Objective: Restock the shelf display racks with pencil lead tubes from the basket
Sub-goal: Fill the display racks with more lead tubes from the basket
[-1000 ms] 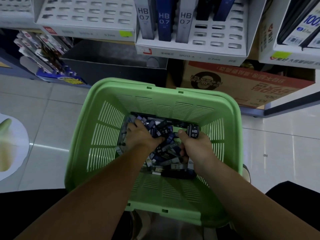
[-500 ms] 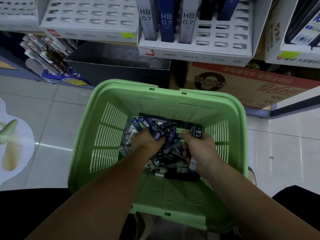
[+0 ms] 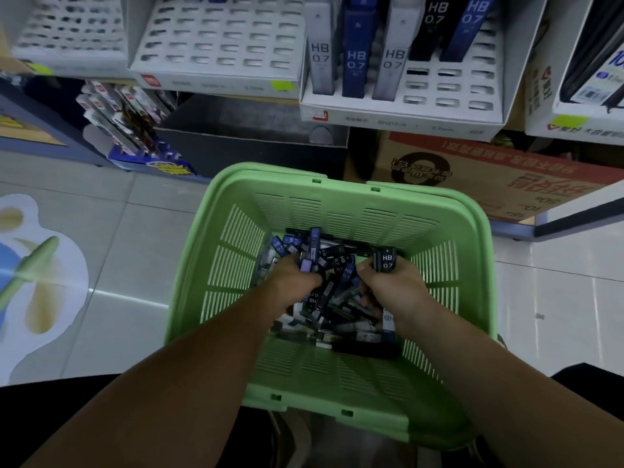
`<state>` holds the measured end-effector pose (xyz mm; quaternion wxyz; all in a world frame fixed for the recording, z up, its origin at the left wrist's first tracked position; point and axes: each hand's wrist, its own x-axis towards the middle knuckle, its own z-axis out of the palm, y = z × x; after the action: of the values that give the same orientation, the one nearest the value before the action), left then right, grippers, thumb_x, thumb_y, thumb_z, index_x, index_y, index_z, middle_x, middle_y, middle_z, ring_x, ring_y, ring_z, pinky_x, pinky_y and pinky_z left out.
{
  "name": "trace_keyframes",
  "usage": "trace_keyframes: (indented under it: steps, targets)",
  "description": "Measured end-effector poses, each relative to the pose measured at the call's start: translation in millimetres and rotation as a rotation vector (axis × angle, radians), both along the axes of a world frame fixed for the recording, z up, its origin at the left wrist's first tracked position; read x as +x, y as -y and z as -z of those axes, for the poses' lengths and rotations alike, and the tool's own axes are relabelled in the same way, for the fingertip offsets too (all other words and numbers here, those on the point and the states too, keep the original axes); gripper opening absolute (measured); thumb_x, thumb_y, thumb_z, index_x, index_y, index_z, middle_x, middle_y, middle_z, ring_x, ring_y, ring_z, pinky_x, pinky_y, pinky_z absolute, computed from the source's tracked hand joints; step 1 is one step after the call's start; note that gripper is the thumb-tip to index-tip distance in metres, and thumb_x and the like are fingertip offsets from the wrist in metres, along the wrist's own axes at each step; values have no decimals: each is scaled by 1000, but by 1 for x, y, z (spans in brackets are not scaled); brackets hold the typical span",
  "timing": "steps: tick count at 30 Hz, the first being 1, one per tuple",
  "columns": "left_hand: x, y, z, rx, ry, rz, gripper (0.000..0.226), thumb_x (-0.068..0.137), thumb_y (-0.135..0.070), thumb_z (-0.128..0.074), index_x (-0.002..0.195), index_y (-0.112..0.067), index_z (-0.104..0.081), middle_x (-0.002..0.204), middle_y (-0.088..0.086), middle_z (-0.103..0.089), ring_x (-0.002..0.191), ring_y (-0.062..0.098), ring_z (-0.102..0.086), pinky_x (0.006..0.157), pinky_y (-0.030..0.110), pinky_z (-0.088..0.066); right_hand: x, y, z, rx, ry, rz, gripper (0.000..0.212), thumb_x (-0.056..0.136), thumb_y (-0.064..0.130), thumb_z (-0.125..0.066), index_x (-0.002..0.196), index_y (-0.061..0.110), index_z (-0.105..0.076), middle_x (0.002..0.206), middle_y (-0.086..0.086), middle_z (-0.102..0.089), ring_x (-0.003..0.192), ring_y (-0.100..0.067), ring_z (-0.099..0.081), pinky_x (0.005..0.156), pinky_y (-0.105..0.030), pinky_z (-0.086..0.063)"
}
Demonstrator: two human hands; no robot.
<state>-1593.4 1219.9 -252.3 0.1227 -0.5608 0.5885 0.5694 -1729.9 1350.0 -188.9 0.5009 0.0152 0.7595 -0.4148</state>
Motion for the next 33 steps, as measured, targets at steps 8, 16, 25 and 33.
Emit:
trace_keyframes:
  steps: [8,16,25,33]
  targets:
    - [11,9,-51,93,-108,-169,45,79,-12,-80,119,-2,-63,95,9,-78,72,18,-76,67,33,-61,8,17,-41,-57,-53,-152,20,95,26,-75,88,11,-63,65,-3,-58,41,-14,-55,43,-26,-42]
    - [6,4,-91,107,-141,41,61,75,-40,-87,114,1,-64,74,4,-77,76,17,-72,81,34,-57,10,39,-70,-177,-131,-80,18,92,37,-76,103,25,-69,69,2,-62,56,-16,-54,50,-26,-43]
    - [-6,-3,-161,44,-245,286,7,91,-15,-76,90,-10,-71,72,8,-72,66,21,-67,66,35,-53,-4,42,-111,-267,-162,-115,12,92,19,-77,102,15,-71,73,-1,-66,43,-16,-46,45,-25,-41]
    - [2,0,-247,-77,-346,345,12,88,-2,-73,94,-11,-68,70,7,-69,58,16,-65,48,25,-46,-2,39,-183,-360,-176,-192,7,98,16,-70,99,9,-69,72,-6,-64,48,-14,-48,45,-27,-39]
